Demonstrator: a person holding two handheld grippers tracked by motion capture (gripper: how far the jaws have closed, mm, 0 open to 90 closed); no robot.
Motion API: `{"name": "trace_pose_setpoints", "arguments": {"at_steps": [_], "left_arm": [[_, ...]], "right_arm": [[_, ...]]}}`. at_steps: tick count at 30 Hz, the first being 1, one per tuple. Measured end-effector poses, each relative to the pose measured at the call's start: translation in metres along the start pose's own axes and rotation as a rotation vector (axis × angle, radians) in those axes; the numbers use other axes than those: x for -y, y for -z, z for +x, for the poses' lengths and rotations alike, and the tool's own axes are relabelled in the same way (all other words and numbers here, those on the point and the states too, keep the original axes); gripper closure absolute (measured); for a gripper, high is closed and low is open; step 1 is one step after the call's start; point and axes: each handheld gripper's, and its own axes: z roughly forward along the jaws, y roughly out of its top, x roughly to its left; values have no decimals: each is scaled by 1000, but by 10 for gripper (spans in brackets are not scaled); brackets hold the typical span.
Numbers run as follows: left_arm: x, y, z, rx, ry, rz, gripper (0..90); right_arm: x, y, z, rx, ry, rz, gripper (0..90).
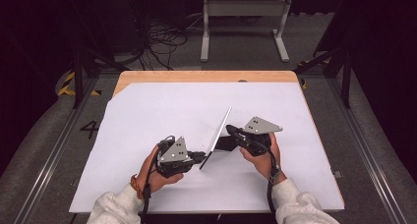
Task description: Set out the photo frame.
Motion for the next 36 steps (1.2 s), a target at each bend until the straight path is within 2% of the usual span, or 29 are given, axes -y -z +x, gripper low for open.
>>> {"name": "trace_pose_setpoints", "arguments": {"at_steps": [7, 20, 31, 36], "left_arm": [[0, -4, -1, 11, 14, -6, 852], [-4, -13, -5, 16, 11, -12, 855], [-7, -19, -7, -1, 9, -14, 817], [-5, -15, -7, -3, 4, -5, 794]], "right_arm": [[-2, -2, 5, -24, 10, -17, 893], [-3, -7, 3, -52, 1, -27, 900], [-3, -6, 5, -42, 14, -20, 894], [-4, -1, 9, -16, 33, -6, 871]]}}
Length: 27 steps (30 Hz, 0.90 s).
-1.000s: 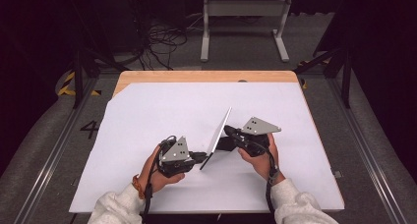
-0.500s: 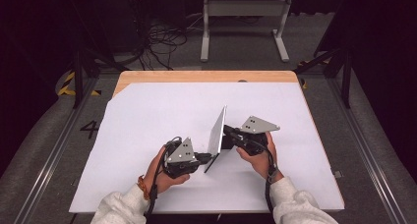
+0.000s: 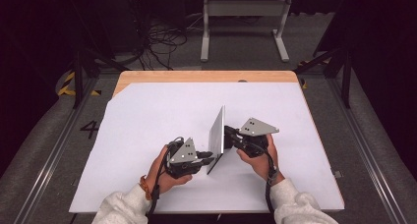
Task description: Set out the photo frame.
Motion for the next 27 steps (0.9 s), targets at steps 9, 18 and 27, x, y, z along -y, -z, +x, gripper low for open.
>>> {"name": "trace_pose_setpoints", "arguments": {"at_steps": [9, 18, 27], "left_arm": [[13, 9, -1, 33, 32, 27, 791], [23, -7, -13, 56, -13, 110, 778], [25, -11, -8, 41, -13, 122, 768]], "right_arm": [[7, 24, 2, -1, 18, 27, 861], [20, 46, 16, -26, 51, 54, 846], [25, 52, 38, -85, 81, 66, 811]]}}
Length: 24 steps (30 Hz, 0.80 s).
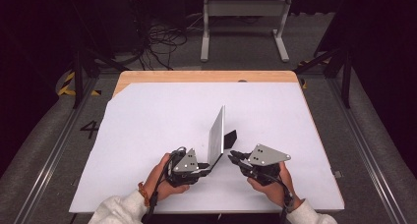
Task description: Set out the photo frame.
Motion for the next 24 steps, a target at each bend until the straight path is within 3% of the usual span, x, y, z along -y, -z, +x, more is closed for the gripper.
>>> {"name": "trace_pose_setpoints", "arguments": {"at_steps": [3, 11, 23, 24], "left_arm": [[3, 7, 5, 1, 28, -26, 766], [-1, -2, 0, 4, -15, -4, 767], [-1, -7, 1, 3, -7, 12, 765], [-1, -8, 0, 0, -10, 14, 760]], "right_arm": [[-1, 0, 5, -12, 3, -2, 798], [-3, -3, 13, -36, 12, -5, 764], [-5, -9, 21, -58, 2, -8, 675], [-7, -11, 23, -57, 0, -10, 634]]}}
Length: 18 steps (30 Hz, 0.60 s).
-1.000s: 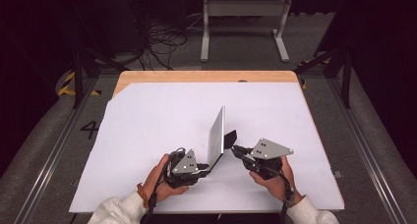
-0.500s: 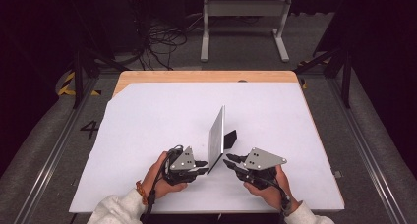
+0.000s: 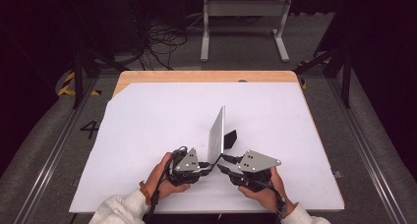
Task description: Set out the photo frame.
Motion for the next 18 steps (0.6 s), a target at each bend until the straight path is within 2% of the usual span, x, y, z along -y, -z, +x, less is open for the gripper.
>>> {"name": "trace_pose_setpoints", "arguments": {"at_steps": [4, 7, 13, 18], "left_arm": [[0, -2, 0, 6, 7, -11, 754], [-2, -6, -1, 3, 4, -18, 751], [-8, -13, -2, -11, -6, -22, 740], [-12, -20, -2, -7, 0, -33, 742]], "right_arm": [[-1, -2, 0, 9, -9, 2, 582], [-1, -3, -1, 12, -23, -6, 576], [0, -4, -5, 34, -34, -5, 575], [3, -1, -14, 47, -64, -8, 624]]}}
